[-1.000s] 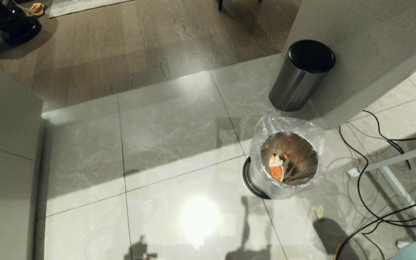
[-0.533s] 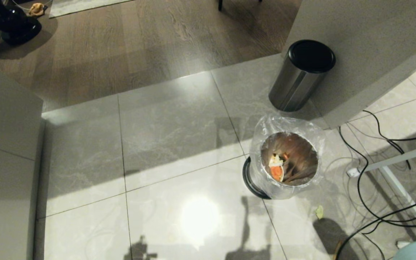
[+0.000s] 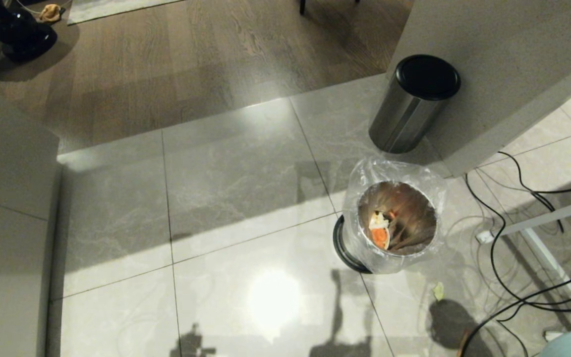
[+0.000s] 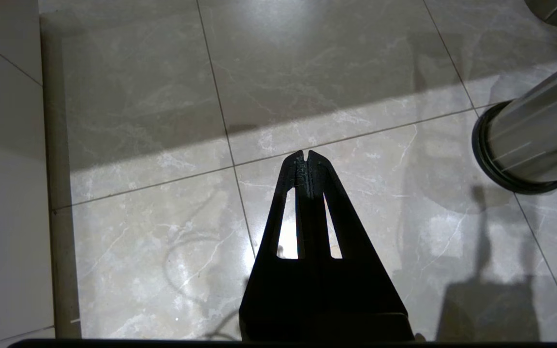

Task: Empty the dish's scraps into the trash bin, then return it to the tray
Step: Put the bowl back to the table

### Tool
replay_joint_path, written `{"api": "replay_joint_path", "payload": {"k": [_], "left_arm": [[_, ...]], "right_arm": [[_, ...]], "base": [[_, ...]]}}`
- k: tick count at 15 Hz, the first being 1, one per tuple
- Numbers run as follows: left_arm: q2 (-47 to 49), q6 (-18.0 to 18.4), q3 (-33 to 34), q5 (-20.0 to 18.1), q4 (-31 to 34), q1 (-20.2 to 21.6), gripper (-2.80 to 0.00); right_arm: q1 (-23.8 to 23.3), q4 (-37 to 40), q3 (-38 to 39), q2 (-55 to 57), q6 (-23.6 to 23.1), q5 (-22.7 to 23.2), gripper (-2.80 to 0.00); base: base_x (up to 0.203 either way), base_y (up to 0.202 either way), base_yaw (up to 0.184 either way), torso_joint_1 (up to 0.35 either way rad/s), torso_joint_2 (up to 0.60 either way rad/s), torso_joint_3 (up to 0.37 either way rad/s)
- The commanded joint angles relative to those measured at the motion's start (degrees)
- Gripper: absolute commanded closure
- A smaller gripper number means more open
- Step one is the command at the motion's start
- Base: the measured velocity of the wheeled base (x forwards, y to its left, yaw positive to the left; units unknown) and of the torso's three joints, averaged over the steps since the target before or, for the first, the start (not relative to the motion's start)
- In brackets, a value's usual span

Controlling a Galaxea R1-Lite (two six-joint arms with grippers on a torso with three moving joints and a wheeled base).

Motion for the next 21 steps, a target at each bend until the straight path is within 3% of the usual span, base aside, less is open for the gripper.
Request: {"api": "replay_joint_path", "payload": {"k": [1, 21], "left_arm": [[0.1, 0.0, 0.0, 0.0, 0.0, -0.1, 0.00], [0.1, 0.0, 0.0, 0.0, 0.0, 0.0, 0.00]], "right_arm": [[0.0, 0.0, 0.0, 0.0, 0.0, 0.0, 0.00], [0.0, 0.0, 0.0, 0.0, 0.0, 0.0, 0.00]], "base": [[0.000, 0.000, 0.000, 0.000, 0.00, 0.000], [0.000, 0.000, 0.000, 0.000, 0.00, 0.000]]}}
